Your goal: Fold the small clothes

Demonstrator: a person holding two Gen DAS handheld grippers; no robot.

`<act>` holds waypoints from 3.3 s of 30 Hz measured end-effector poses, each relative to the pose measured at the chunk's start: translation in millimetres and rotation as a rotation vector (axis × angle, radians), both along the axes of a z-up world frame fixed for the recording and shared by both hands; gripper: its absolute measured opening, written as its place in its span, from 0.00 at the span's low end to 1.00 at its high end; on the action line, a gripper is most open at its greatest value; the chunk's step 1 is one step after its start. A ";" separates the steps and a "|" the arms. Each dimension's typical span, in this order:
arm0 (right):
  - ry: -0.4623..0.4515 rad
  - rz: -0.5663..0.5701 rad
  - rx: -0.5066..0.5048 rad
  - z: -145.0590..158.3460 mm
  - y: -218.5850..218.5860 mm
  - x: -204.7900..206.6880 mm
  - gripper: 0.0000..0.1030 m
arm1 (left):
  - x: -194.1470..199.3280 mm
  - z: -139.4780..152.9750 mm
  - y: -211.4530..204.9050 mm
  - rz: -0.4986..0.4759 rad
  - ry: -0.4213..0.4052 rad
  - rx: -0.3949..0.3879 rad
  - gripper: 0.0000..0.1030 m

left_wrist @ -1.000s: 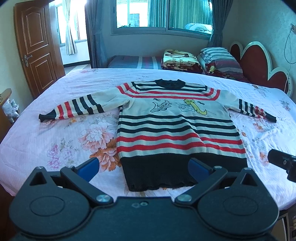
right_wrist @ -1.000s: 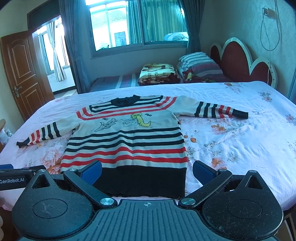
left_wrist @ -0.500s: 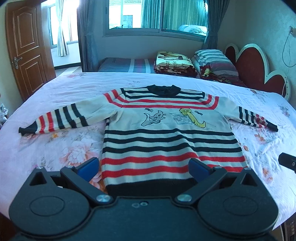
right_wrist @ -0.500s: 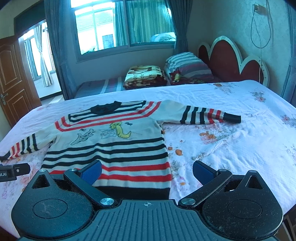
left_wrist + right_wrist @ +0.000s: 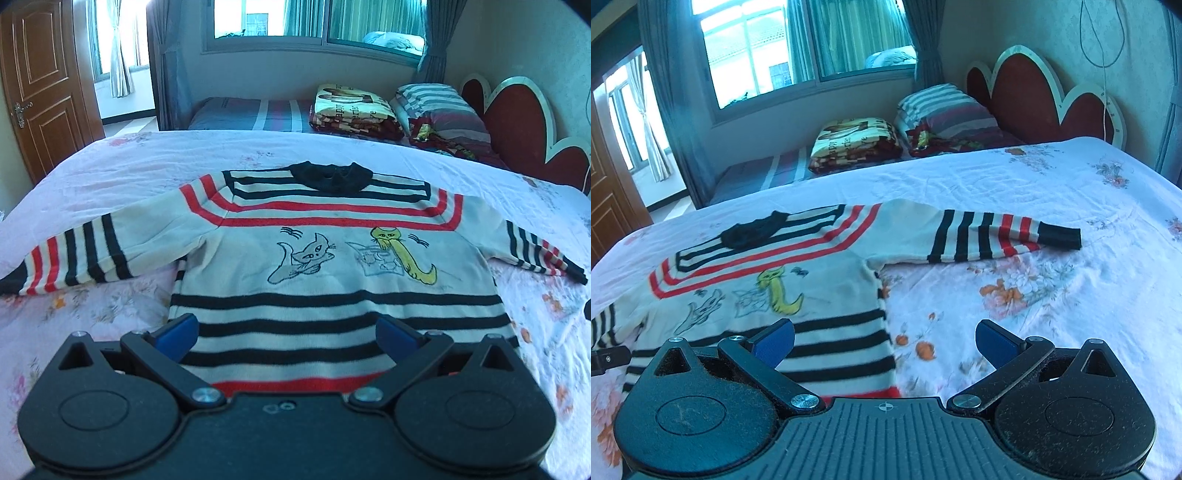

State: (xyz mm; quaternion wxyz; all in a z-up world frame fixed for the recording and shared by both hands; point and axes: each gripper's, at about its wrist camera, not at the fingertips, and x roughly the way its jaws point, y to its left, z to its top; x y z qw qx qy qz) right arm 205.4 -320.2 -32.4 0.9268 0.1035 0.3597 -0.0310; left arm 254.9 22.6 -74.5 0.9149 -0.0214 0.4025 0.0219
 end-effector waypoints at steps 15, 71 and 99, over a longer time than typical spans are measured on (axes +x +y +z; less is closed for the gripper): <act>0.086 -0.150 0.043 -58.7 -92.0 105.0 1.00 | 110.6 -40.4 -14.9 0.054 0.051 0.023 0.98; -0.067 0.324 -0.004 -72.8 61.2 227.4 0.15 | 172.9 -47.9 13.0 0.073 -0.007 -0.102 0.95; 0.028 0.201 -0.087 -112.2 12.3 156.4 0.74 | 192.7 -118.2 -34.5 -0.009 0.250 -0.621 0.73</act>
